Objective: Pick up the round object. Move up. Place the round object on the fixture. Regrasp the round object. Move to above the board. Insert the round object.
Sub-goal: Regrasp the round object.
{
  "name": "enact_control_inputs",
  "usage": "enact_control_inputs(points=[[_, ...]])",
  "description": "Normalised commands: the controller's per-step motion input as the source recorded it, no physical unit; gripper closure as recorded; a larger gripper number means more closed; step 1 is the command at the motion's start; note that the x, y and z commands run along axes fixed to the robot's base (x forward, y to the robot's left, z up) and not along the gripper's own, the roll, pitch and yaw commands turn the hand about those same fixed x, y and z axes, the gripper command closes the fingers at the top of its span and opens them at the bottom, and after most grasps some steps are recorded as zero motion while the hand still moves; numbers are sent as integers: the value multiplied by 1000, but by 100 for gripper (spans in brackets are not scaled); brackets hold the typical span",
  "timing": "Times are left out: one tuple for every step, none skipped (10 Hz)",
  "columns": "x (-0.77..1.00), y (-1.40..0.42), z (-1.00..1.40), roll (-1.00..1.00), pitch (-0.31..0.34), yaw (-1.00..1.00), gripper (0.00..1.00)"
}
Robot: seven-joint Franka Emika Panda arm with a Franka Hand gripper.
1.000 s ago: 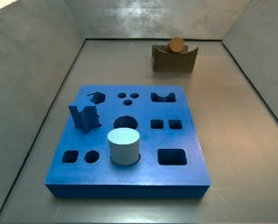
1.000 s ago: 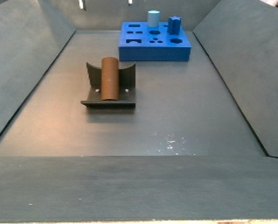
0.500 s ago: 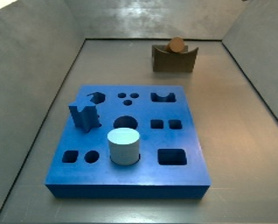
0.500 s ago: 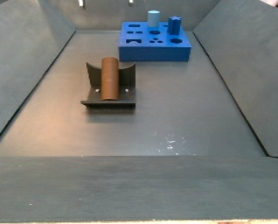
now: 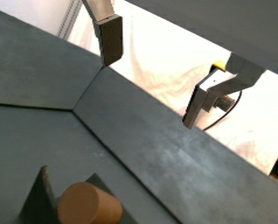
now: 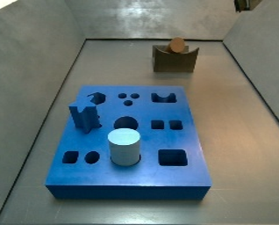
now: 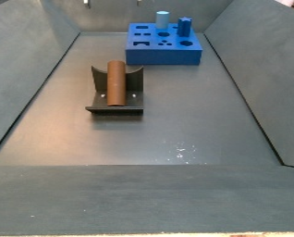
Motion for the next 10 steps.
enact_control_inputs(points=[[105, -45, -19, 596, 233, 175, 0], [99, -42, -20, 499, 213, 186, 0], [86, -40, -14, 356, 160, 209, 0], [37, 71, -1000, 440, 51, 227, 0], [40, 70, -1000, 416, 7, 222, 0], [47, 61, -1000, 363, -31, 196, 0], [60, 53, -1000, 269, -70, 160, 0], [68, 51, -1000, 229, -90, 144, 0], [81, 46, -1000, 163, -117, 104, 0], [92, 43, -1000, 128, -146, 71, 0]])
